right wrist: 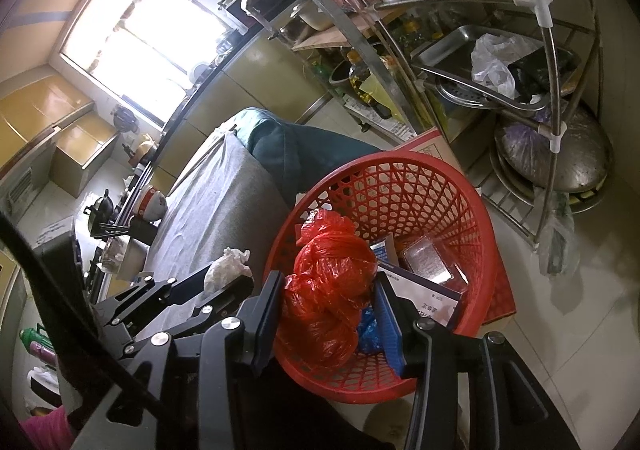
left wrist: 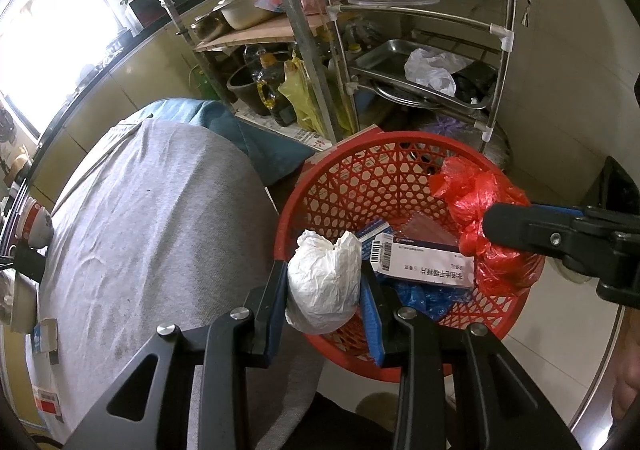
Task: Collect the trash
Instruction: 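Lower the white plastic bag into the red basket with the left tool and release, then move both tools away from the basket back over the table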
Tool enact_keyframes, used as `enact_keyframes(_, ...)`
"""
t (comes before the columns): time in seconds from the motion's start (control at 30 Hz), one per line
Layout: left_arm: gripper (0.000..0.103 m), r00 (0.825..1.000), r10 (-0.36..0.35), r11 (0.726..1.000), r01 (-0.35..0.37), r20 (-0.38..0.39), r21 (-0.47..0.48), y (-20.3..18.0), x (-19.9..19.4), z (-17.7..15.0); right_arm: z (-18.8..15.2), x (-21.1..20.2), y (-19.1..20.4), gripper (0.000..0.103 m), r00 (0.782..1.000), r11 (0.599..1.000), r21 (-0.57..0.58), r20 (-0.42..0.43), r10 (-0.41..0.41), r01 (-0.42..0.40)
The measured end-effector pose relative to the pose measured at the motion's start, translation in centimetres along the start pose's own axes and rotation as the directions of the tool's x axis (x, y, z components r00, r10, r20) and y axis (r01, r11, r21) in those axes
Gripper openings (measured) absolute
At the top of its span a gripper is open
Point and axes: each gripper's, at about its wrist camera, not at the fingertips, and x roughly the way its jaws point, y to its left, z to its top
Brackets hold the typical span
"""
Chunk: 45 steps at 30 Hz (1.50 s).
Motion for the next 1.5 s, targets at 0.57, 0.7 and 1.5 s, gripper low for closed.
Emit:
enact_keyframes(0.57,0.038,1.000,-0.002,1.000,0.002,-0.002,-0.011,0.1,0.4,-0.1,-0.2,0.3,-0.5,0.048,1.000,1.000,0.019,-0.012,-0.015,0.015)
enact_keyframes(0.7,0.039,1.000,-0.004,1.000,0.004,0.002,-0.016,0.3,0.3,-0.1,-0.2,0.4,-0.6,0.050,1.000,0.999,0.035,-0.017,-0.022,0.023)
enact_keyframes(1.5,0.068,0.997,-0.013,0.997,0.018,0.074,-0.074,2.6,-2.8,0.0,0.1,-0.2,1.2,0.060,1.000,1.000,0.006,0.015,-0.012,0.012)
